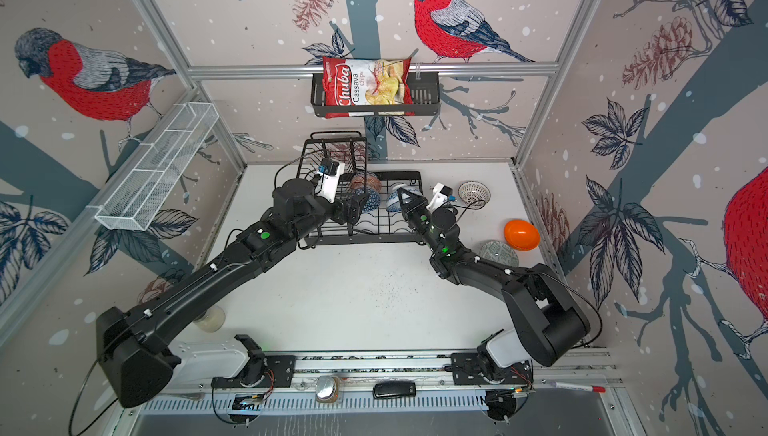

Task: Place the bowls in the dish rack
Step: 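Lower the floral bowl into the rack with the right gripper while the left draws back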

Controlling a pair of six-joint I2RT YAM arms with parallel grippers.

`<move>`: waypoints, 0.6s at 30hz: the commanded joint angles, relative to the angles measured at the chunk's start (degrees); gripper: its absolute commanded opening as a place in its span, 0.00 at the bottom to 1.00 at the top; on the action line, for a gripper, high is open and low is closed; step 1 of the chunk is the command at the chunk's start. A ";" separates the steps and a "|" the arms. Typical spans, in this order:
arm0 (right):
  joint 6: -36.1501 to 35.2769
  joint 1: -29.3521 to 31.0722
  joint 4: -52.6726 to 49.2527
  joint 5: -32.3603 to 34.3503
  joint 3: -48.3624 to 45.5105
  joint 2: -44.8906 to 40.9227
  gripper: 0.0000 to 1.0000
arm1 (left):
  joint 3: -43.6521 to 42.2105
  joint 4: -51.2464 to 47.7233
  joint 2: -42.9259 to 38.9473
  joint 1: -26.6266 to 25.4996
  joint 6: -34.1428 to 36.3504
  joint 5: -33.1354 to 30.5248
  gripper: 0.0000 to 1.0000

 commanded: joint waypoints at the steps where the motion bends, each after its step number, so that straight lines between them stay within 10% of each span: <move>1: 2.20 0.08 7.66 -2.50 1.07 2.67 0.00 | 0.22 0.05 0.54 -0.10 -0.39 1.58 0.98; 18: 9.51 1.39 14.73 -6.76 7.14 18.28 0.00 | 0.66 -0.86 0.86 0.26 -0.73 1.43 0.98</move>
